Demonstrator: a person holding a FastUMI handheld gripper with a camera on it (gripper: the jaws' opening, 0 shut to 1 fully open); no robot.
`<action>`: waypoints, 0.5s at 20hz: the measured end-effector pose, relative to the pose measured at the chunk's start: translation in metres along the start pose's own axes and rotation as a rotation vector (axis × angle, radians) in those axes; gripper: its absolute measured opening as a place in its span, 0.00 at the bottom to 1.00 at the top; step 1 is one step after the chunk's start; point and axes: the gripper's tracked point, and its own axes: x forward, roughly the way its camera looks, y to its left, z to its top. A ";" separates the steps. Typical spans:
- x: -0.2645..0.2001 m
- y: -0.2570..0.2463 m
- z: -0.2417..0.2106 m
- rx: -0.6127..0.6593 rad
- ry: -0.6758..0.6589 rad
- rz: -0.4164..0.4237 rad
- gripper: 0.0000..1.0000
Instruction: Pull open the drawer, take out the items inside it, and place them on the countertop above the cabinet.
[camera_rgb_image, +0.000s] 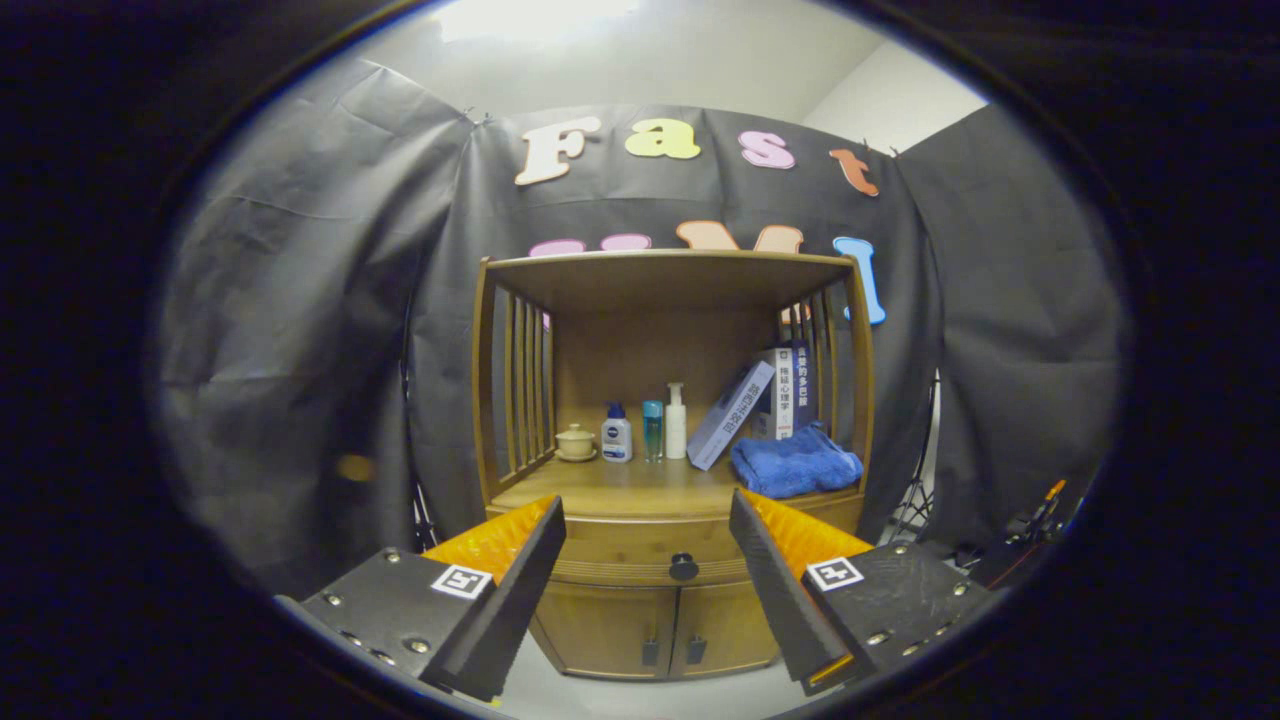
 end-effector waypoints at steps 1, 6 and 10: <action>0.002 -0.002 -0.001 0.001 -0.001 -0.002 0.99; 0.026 -0.013 -0.016 -0.006 0.005 -0.017 0.99; 0.063 -0.028 -0.046 -0.048 0.037 -0.034 0.99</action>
